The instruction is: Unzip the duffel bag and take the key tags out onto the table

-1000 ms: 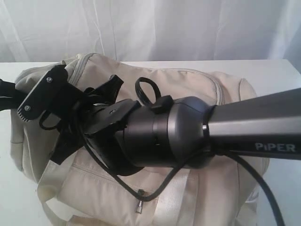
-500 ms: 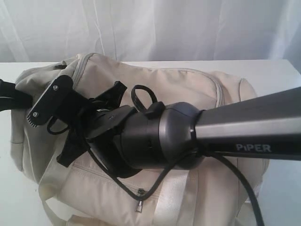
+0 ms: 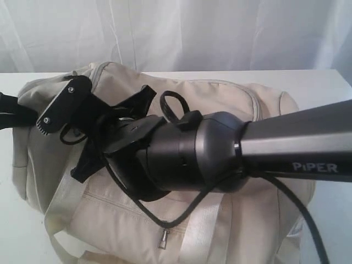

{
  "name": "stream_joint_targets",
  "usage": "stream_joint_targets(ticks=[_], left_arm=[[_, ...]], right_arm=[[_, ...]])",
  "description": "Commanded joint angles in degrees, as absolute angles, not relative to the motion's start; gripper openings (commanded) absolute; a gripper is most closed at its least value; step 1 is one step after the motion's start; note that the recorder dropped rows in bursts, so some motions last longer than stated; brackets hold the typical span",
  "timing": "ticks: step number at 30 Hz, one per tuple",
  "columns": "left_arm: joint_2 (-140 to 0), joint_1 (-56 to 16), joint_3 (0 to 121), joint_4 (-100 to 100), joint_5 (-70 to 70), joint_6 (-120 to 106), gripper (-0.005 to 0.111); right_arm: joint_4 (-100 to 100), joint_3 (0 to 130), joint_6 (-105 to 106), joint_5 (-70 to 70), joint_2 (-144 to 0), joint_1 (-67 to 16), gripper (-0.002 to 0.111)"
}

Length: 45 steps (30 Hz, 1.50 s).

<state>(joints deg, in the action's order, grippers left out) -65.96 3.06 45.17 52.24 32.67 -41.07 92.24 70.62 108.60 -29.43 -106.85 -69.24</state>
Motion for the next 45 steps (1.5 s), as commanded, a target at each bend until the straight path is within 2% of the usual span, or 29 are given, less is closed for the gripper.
stream_joint_targets(ticks=[1, 7, 12, 26, 34, 45], left_arm=[[-64.68, 3.31, 45.37, 56.09, 33.10, -40.92, 0.000], [-64.68, 3.31, 45.37, 56.09, 35.14, -40.92, 0.000], [-64.68, 3.31, 44.77, 56.09, 40.36, -42.48, 0.000], [-64.68, 3.31, 40.18, 55.09, 40.61, -42.34, 0.000], [-64.68, 3.31, 37.70, 46.53, 36.11, -33.99, 0.000], [-64.68, 3.31, 37.70, 31.17, 35.26, -20.08, 0.000]], right_arm=[[93.42, 70.80, 109.38, -31.19, -103.73, -68.93, 0.000], [98.94, 70.80, 114.55, -29.05, -99.43, -68.27, 0.000], [99.95, 71.16, 116.82, -20.63, -97.69, -64.02, 0.000], [99.95, 72.55, 109.44, 0.00, -97.66, -51.07, 0.000], [99.95, 81.38, 107.68, 2.89, -104.43, -44.18, 0.000], [99.95, 84.47, 100.27, 6.86, -109.87, -36.74, 0.000]])
